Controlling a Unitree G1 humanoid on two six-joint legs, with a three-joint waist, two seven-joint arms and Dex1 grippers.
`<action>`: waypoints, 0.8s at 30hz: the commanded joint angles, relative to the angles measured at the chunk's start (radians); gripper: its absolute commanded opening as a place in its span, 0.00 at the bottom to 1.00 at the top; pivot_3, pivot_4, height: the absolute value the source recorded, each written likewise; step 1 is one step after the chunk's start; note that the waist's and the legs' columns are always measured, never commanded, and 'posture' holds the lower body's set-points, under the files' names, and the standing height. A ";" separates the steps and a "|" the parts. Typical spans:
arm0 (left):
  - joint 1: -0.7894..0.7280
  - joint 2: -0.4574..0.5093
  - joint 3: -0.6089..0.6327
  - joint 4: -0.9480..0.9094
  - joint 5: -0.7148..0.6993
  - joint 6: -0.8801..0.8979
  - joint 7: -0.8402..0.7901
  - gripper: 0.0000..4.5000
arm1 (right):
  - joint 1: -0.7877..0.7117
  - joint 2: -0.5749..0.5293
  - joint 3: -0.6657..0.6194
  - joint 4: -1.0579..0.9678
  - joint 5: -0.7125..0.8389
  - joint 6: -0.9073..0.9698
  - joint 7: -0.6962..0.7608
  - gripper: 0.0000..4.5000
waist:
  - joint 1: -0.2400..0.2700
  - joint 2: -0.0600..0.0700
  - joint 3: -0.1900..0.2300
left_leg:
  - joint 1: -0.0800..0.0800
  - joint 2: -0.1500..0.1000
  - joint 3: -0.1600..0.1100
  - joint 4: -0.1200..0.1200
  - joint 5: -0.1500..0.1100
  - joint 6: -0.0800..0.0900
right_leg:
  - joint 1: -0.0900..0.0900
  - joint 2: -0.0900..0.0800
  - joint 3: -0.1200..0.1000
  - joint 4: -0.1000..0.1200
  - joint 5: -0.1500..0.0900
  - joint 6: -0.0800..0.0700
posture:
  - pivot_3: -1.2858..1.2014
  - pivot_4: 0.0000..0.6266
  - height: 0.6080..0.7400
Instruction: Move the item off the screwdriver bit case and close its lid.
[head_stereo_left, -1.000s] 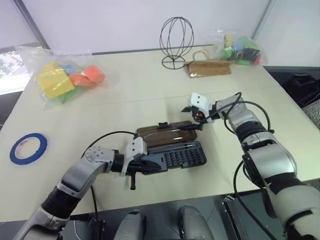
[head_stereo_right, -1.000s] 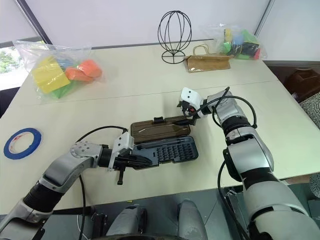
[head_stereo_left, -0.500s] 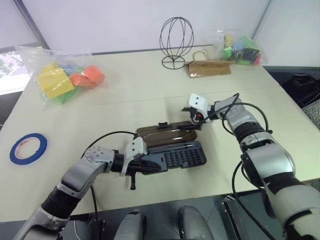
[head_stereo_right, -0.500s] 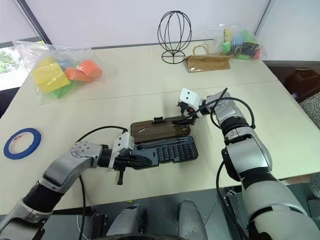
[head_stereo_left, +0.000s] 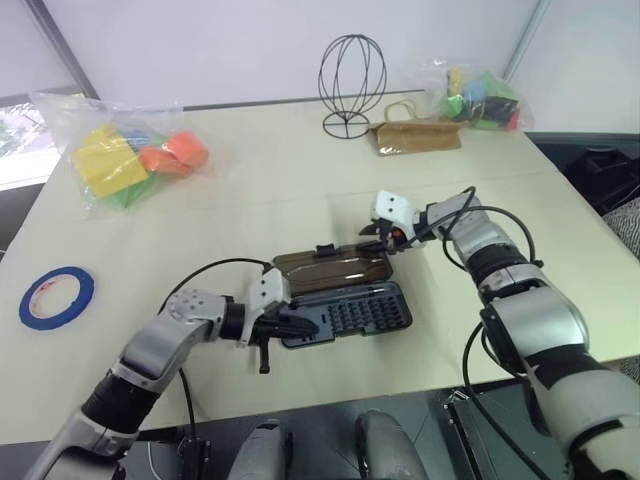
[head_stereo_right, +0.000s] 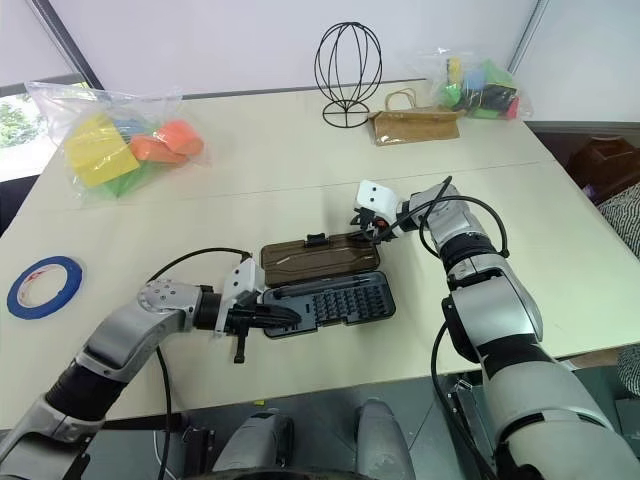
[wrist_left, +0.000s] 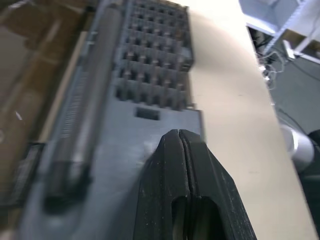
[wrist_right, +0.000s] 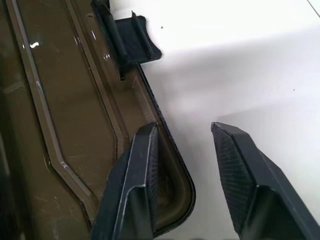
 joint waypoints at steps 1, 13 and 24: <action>-0.003 0.007 0.018 0.007 0.016 0.002 0.011 0.00 | 0.005 -0.002 0.017 0.010 -0.028 0.009 0.025 0.39 | 0.000 0.000 0.000 | 0.000 0.000 0.000 0.000 0.000 0.000 | 0.000 0.000 0.000 0.000 0.000 0.000 | 0.52 0.24 1.00; 0.017 0.015 0.030 -0.022 0.009 0.012 0.029 0.00 | -0.027 0.004 0.019 0.076 -0.057 0.042 0.012 0.01 | 0.000 -0.002 -0.001 | 0.001 0.000 -0.002 0.000 0.000 0.000 | 0.001 0.001 -0.001 0.000 0.000 0.000 | 0.52 0.24 1.00; 0.019 0.020 0.053 -0.032 0.003 0.023 0.047 0.00 | -0.025 0.011 0.023 0.074 -0.075 -0.007 0.006 0.01 | -0.002 -0.001 -0.002 | 0.001 0.000 -0.001 0.000 0.000 0.000 | 0.001 0.001 0.000 0.000 0.000 0.000 | 0.52 0.24 1.00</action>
